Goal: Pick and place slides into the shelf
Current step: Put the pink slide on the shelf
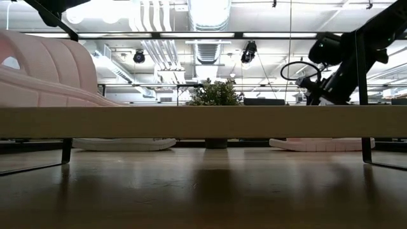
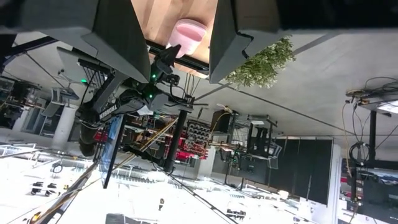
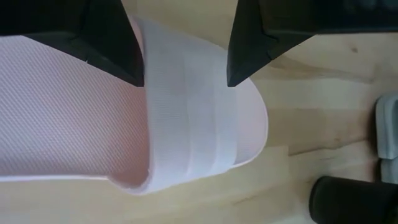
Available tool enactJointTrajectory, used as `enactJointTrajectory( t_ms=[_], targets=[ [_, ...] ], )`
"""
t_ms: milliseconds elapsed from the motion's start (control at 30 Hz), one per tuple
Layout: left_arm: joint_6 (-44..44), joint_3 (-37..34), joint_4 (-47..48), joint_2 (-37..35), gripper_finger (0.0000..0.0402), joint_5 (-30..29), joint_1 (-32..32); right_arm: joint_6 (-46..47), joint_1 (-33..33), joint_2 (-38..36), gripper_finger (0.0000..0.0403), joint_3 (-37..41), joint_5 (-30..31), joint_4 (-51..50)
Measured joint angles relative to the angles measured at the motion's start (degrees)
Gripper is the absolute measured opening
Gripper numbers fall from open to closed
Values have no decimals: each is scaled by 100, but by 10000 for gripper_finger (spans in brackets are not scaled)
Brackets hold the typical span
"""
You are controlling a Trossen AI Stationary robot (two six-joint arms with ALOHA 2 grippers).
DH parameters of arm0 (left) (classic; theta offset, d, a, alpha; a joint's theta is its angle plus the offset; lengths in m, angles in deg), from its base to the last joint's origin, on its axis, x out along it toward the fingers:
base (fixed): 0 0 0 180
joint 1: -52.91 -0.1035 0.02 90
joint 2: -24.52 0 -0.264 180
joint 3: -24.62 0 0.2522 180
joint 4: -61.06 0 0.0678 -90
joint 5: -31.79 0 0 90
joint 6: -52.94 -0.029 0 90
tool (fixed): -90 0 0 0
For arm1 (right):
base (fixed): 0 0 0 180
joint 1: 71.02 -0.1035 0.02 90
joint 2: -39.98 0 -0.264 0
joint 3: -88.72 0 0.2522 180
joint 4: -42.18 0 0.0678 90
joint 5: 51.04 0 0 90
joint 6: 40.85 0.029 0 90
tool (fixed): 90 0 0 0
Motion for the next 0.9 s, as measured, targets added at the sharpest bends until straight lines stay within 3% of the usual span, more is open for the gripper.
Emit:
enactJointTrajectory(
  t_ms=[600, 900],
  targets=[
    [0, 0, 0, 0, 151, 2, 0, 0, 0, -4, 57, 350, -8, 271],
    [-1, 0, 0, 0, 151, -54, 0, 0, -2, 0, 12, 253, -166, 308]
  ],
)
